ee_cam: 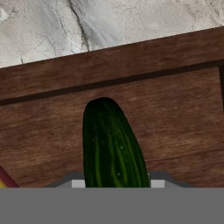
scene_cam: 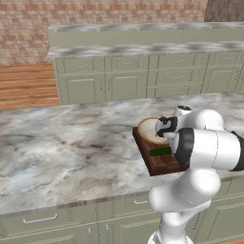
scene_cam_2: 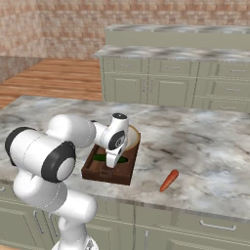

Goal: Place the two vegetables and bowl onto the tray for setting up a vegetable dip station.

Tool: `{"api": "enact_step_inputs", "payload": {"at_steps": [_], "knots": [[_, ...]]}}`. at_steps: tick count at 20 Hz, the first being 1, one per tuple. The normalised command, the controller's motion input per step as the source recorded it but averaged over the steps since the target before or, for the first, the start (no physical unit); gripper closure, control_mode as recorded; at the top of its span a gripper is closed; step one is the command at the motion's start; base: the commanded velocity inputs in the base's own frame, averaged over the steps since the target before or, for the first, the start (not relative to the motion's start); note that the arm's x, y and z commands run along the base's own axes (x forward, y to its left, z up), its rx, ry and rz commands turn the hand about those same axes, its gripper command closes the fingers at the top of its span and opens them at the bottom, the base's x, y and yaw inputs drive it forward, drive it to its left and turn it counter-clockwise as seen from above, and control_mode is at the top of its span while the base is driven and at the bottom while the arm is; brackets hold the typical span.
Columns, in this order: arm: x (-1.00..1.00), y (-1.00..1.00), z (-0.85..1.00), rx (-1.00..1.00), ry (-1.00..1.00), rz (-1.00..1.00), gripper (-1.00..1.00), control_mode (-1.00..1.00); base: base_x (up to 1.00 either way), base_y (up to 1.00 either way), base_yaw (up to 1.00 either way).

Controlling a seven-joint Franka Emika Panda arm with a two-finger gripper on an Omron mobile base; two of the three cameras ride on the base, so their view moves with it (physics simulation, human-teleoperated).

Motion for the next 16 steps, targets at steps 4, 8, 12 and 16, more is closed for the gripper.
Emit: {"api": "enact_step_inputs", "payload": {"at_steps": [4, 8, 12, 16], "knots": [[-0.07, 0.0, -0.01, 0.0, 0.03, 0.0, -1.0, -1.0, 0.0, 0.0, 0.0], [-0.09, 0.0, 0.01, 0.0, 0.02, 0.0, -1.0, -1.0, 0.0, 0.0, 0.0], [-0.12, 0.0, 0.09, 0.0, 0.0, 0.0, -1.0, -1.0, 0.0, 0.0, 0.0], [-0.09, -0.01, 0.17, 0.0, 0.01, 0.0, -1.0, -1.0, 0.0, 0.0, 0.0]]}}
